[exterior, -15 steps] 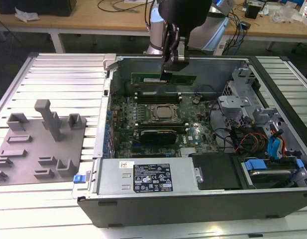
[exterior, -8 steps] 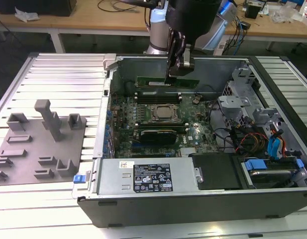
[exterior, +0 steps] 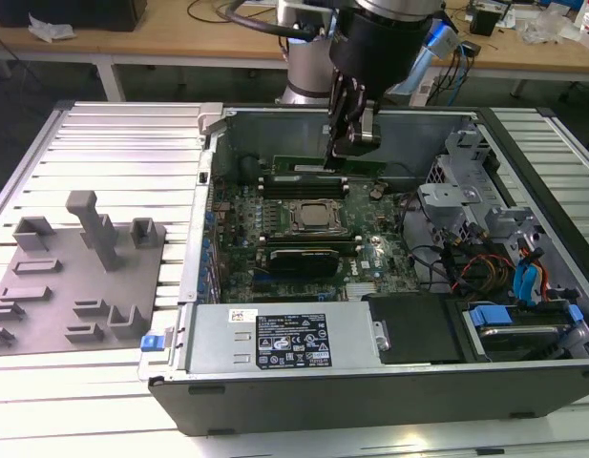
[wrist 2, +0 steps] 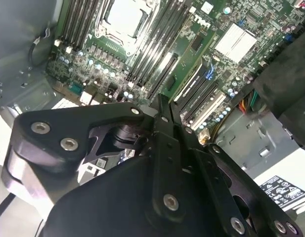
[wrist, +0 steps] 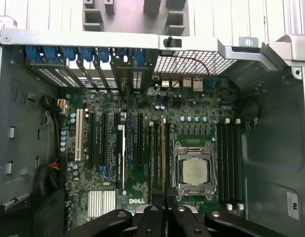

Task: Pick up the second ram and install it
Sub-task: 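Pick up the second ram and move it above second insertion slot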

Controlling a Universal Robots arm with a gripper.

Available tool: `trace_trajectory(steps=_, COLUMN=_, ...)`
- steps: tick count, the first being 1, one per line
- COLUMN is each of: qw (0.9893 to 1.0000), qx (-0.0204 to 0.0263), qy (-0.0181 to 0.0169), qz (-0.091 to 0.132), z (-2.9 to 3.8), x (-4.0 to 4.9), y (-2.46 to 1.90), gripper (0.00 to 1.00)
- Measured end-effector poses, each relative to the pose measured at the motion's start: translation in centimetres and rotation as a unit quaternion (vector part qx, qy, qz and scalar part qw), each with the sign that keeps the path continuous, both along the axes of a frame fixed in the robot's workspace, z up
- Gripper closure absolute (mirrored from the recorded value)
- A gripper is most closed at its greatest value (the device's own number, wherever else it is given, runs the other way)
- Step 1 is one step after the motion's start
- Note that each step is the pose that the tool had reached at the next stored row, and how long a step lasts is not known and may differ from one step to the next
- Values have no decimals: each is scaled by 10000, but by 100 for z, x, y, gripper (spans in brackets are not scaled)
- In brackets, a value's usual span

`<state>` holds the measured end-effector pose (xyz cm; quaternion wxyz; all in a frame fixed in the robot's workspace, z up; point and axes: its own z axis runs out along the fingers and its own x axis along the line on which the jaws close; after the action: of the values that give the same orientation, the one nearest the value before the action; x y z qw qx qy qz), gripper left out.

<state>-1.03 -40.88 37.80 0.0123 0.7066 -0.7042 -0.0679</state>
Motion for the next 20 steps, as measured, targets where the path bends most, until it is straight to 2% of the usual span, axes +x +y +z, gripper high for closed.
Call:
trace_trajectory(steps=3, qw=10000, qx=0, qy=5, qz=0, z=-52, x=42, y=3, gripper=87)
trace_trajectory(steps=9, qw=10000, qx=0, qy=11, qz=0, z=-113, x=92, y=5, gripper=87)
trace_trajectory(steps=16, qw=10000, qx=0, qy=20, qz=0, z=-243, x=178, y=7, gripper=87)
trace_trajectory(steps=20, qw=10000, qx=0, qy=24, qz=0, z=-291, x=214, y=8, gripper=87)
